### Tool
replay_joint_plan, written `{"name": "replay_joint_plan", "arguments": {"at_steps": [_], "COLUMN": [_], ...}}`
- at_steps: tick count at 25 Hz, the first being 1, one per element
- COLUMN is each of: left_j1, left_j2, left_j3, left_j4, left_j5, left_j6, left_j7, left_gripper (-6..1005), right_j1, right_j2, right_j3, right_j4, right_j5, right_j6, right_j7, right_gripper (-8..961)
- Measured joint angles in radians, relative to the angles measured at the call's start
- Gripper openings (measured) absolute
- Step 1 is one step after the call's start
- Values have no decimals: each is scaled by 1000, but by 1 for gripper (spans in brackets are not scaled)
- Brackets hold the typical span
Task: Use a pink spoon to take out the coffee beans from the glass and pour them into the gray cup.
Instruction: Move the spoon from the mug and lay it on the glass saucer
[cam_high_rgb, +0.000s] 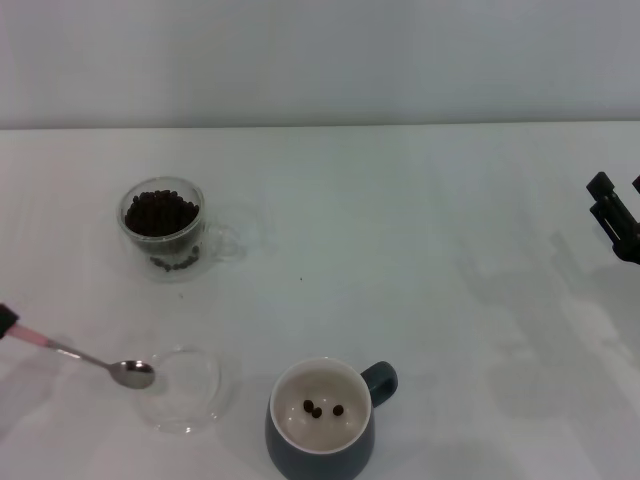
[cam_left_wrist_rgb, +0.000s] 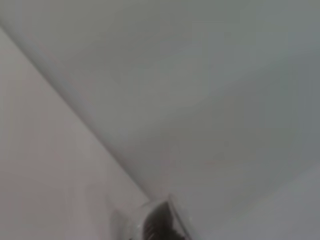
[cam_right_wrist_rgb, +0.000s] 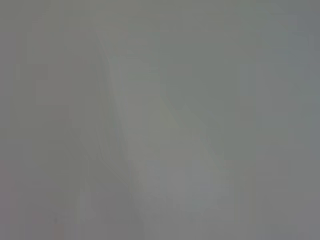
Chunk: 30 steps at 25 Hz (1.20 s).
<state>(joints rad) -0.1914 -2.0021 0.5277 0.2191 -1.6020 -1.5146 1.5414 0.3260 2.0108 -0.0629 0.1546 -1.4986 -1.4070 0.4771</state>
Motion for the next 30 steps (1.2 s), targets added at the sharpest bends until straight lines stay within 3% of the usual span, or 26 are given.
{"name": "replay_joint_plan", "arguments": {"at_steps": [7, 18, 27, 30], "left_j1": [-61, -96, -68, -32], "left_j2": [-33, -56, -56, -50], "left_j3": [0, 3, 4, 4], "left_j4": [6, 19, 68, 99], "left_j5": [76, 155, 157, 124], "left_j6": [109, 149, 142, 145], "left_j7": [13, 25, 36, 38], "left_gripper": [131, 144, 372, 517], "right_j1": [-21, -22, -18, -17], "right_j2": [-2, -3, -3, -2], "right_j3": [0, 2, 0, 0], "right_j4": [-7, -9, -2, 0], "right_j5": [3, 3, 0, 0], "right_j6": [2, 2, -2, -5], "right_j7": [0, 0, 0, 0], "right_gripper": [705, 704, 704, 704]}}
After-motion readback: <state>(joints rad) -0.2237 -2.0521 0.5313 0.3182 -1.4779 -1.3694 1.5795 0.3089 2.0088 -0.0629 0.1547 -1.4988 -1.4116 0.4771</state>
